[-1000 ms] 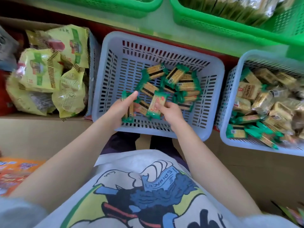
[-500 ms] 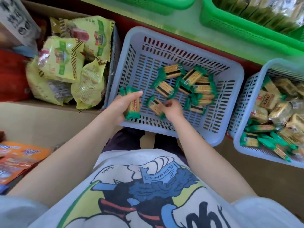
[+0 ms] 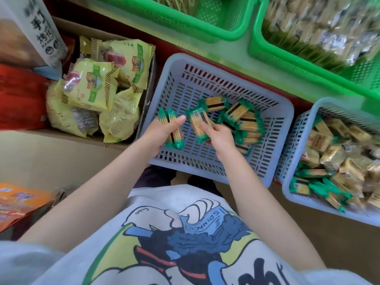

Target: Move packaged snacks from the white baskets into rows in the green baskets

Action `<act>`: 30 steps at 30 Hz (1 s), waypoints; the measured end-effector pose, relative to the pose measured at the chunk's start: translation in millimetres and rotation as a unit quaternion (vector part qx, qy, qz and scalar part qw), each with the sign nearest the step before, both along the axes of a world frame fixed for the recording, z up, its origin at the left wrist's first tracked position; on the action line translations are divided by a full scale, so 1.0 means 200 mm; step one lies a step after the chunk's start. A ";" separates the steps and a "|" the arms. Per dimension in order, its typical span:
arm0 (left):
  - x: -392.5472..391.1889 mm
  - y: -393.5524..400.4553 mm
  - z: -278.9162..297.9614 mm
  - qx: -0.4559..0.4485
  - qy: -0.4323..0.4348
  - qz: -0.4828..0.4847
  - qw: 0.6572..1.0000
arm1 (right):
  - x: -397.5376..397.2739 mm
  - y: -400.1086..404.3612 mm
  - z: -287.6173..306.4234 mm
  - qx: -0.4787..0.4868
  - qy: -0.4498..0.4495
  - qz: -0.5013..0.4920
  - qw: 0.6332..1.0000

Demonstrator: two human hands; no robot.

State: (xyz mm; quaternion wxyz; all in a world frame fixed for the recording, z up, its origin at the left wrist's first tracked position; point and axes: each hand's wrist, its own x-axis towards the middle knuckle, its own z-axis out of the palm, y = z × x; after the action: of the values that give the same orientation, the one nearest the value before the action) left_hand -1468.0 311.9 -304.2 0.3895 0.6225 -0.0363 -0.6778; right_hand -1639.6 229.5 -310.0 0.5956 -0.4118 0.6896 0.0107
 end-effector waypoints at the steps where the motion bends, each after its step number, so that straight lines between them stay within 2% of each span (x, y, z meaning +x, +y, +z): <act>1: -0.01 -0.04 0.05 -0.021 -0.004 -0.003 1.000 | 0.00 -0.03 0.09 -0.009 -0.035 -0.036 0.999; 4: -0.05 -0.19 0.21 -0.096 0.002 -0.006 0.995 | 0.00 -0.12 0.36 -0.038 -0.132 -0.096 0.986; 6: -0.11 -0.30 0.32 -0.157 0.021 -0.021 0.987 | -0.01 -0.17 0.51 -0.073 -0.173 -0.081 0.979; 10: -0.24 -0.52 0.57 -0.236 0.065 -0.035 0.969 | -0.08 -0.24 0.74 -0.176 -0.122 0.009 0.977; 13: -0.35 -0.63 0.72 -0.262 0.068 -0.043 0.962 | -0.20 -0.30 0.85 -0.254 -0.167 -0.055 0.951; 16: -0.52 -0.72 0.81 -0.265 0.031 -0.036 0.963 | -0.35 -0.37 0.92 -0.302 -0.214 -0.067 0.926; 19: -0.74 -0.83 0.84 -0.226 -0.011 -0.006 0.974 | -0.56 -0.45 0.92 -0.292 -0.233 -0.036 0.927; 23: -1.16 -1.01 0.84 -0.126 0.053 0.016 0.990 | -0.97 -0.59 0.85 -0.254 -0.226 -0.041 0.940; 30: -1.99 -1.32 0.82 -0.100 0.080 -0.073 0.989 | -1.81 -0.87 0.72 -0.210 -0.221 -0.120 0.945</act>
State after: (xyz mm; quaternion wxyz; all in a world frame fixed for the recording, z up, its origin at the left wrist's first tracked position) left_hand -1865.6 48.3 -139.3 0.4008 0.5199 -0.1177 -0.7451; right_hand -2000.6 55.8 -166.7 0.6303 -0.4334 0.5716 -0.2970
